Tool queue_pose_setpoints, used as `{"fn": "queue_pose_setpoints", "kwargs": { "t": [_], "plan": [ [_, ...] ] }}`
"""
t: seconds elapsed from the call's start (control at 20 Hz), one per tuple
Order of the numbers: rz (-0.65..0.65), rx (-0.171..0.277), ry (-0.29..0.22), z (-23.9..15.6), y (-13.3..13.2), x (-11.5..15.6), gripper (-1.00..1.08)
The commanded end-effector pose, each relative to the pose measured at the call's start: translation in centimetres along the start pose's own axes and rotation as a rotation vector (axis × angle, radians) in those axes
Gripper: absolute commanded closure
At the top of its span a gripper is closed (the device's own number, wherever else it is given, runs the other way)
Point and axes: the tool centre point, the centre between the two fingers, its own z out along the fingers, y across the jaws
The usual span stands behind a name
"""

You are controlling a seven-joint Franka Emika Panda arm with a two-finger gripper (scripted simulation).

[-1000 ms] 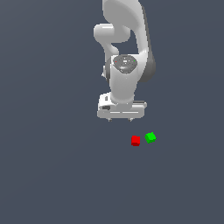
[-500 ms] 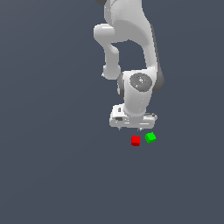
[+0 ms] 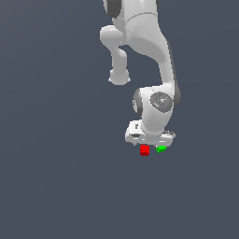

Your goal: Stack the red cube on top of the green cube.

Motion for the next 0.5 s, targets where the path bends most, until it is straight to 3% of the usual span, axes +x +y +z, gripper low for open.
{"fn": "queue_pose_setpoints", "kwargs": {
  "t": [0.0,0.45],
  "plan": [
    [0.007,0.000,0.002,0.32,-0.33,0.28,-0.92],
    [0.007,0.000,0.001,1.27,-0.39,0.27,-0.92]
  ]
}}
